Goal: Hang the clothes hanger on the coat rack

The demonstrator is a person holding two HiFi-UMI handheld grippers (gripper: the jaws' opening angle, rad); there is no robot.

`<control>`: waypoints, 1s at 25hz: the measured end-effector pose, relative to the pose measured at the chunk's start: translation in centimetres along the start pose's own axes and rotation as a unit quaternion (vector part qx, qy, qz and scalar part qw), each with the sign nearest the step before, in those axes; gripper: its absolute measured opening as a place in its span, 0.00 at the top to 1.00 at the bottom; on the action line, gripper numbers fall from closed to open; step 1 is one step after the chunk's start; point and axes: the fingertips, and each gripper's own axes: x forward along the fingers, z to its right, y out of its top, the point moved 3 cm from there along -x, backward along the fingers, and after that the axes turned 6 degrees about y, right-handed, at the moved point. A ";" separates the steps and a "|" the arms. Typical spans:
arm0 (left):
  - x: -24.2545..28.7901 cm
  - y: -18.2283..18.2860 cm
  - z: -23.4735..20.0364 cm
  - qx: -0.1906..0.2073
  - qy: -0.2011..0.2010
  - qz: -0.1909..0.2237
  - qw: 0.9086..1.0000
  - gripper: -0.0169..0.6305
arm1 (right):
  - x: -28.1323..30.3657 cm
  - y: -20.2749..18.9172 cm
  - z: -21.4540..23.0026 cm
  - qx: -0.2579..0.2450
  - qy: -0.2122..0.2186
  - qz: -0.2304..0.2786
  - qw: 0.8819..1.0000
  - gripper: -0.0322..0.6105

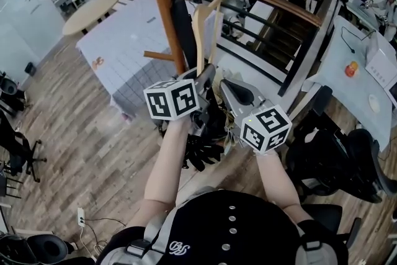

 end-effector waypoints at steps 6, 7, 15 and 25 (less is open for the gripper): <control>-0.2 -0.4 -0.3 -0.009 -0.001 0.004 1.000 0.96 | 0.1 -0.1 -0.5 0.002 0.003 -0.001 1.000 0.96; -0.2 -0.5 -0.3 -0.008 -0.001 0.005 1.000 0.96 | 0.1 -0.1 -0.6 0.001 0.003 0.000 1.000 0.96; -0.9 -0.9 -0.1 -0.022 -0.015 0.018 0.999 0.95 | -0.5 -0.8 -1.0 0.007 -0.006 -0.004 1.000 0.96; -3.0 -2.1 1.0 -0.009 -0.028 0.049 0.998 0.86 | -1.8 -0.9 -1.6 0.011 -0.019 0.006 1.000 0.96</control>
